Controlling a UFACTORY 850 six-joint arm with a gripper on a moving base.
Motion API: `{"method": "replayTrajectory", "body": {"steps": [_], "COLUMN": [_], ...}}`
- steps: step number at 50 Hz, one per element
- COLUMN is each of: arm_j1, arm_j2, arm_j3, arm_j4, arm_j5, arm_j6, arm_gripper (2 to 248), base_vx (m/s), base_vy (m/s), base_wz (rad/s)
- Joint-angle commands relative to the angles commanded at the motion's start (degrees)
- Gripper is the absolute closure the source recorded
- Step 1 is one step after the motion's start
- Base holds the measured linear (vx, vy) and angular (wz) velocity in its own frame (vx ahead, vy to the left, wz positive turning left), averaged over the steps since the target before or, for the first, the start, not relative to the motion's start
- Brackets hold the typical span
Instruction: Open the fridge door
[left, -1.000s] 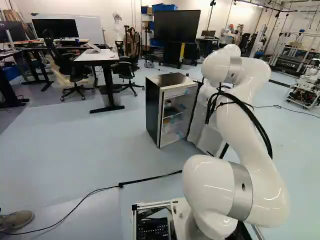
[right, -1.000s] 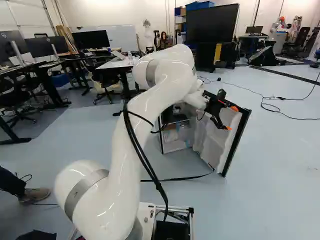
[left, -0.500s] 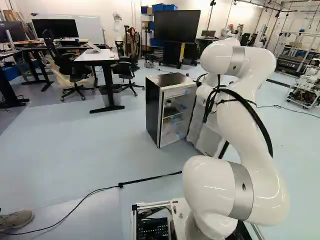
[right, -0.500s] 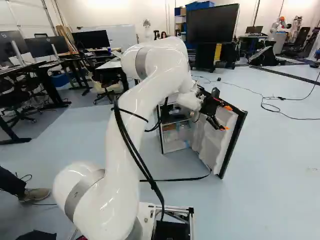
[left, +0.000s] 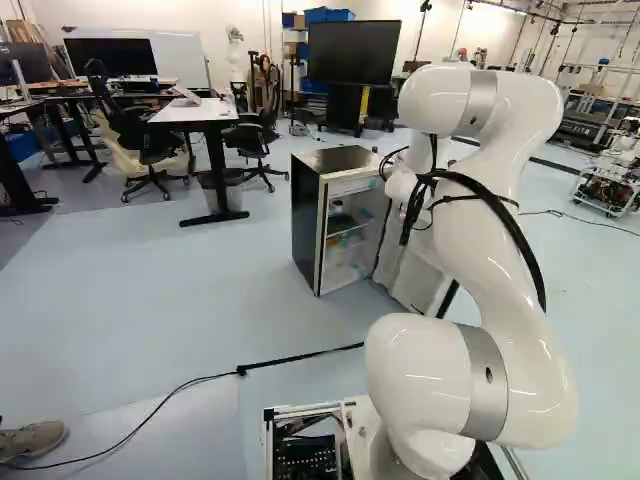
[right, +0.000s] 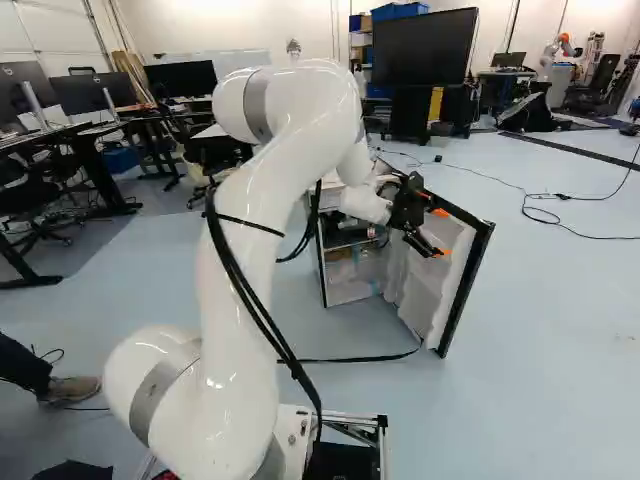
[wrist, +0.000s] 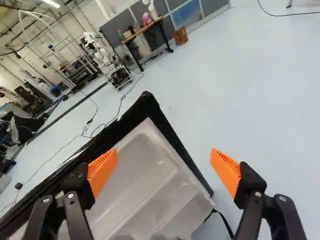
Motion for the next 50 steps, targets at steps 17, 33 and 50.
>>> {"method": "replayTrajectory", "body": {"steps": [17,33,50], "arm_j1": [2.1,4.2,6.4], "arm_j2": [4.3,8.1,11.6], "arm_j3": [6.7,12.6,17.7], "arm_j4": [-5.6,-11.6,-18.6], "arm_j5": [0.0,0.0,0.0], "arm_j6": [0.0,0.0,0.0], "arm_gripper": [3,3,3], "base_vx": [0.0,0.0,0.0], "base_vy": [0.0,0.0,0.0], "base_wz": [0.0,0.0,0.0]}}
